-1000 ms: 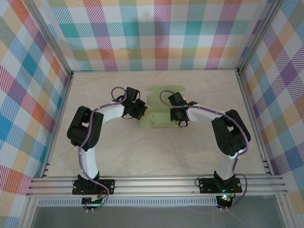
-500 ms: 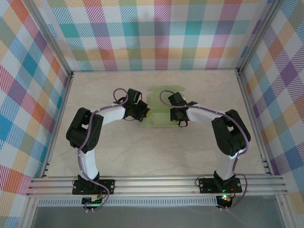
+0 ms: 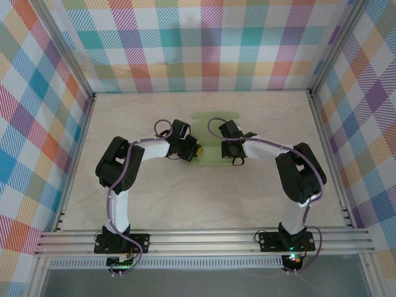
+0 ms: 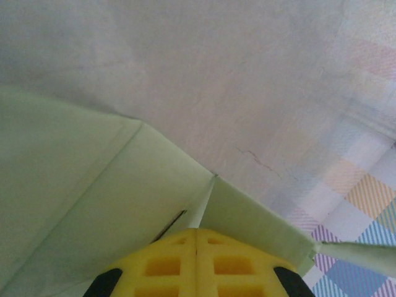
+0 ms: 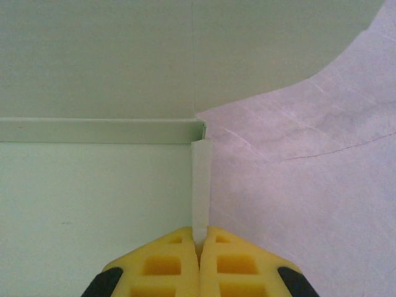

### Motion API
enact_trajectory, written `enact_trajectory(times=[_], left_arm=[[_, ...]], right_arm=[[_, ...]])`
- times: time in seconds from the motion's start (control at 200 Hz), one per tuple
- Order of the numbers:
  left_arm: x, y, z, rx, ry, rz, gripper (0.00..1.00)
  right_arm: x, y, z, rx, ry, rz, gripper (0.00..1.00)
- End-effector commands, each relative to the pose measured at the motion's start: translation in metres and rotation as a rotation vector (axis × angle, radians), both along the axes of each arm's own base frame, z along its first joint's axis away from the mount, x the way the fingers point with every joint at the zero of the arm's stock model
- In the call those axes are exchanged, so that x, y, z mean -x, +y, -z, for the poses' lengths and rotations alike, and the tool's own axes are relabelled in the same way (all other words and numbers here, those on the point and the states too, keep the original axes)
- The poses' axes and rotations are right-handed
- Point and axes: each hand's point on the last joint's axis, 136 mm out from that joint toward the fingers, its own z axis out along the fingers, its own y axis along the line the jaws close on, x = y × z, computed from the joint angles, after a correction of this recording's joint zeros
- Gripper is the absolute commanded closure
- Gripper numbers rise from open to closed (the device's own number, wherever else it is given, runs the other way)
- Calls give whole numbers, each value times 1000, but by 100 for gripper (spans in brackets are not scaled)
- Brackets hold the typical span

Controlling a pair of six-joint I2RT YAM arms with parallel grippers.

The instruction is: Fold the paper box

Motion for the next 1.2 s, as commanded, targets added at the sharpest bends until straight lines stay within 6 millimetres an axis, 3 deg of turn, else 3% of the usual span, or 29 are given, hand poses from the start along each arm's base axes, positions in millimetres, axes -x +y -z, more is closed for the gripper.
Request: enact_trajectory(times=[0.0, 0.475, 0.655, 0.905, 1.195], left_arm=[[-11, -18, -12, 50, -29, 15, 100], [-23, -28, -10, 94, -20, -20, 100], [-23, -28, -19, 88, -43, -6, 100], [-17, 4, -37, -61, -132, 79, 100], [-10, 62, -87, -257, -284, 126, 94]], right_arm=[[10, 15, 11, -26, 47, -36, 99], [14, 24, 14, 8, 46, -58, 99], [13, 21, 12, 20, 38, -50, 98], [13, 15, 8, 41, 26, -38, 99], [14, 13, 8, 36, 24, -33, 99]])
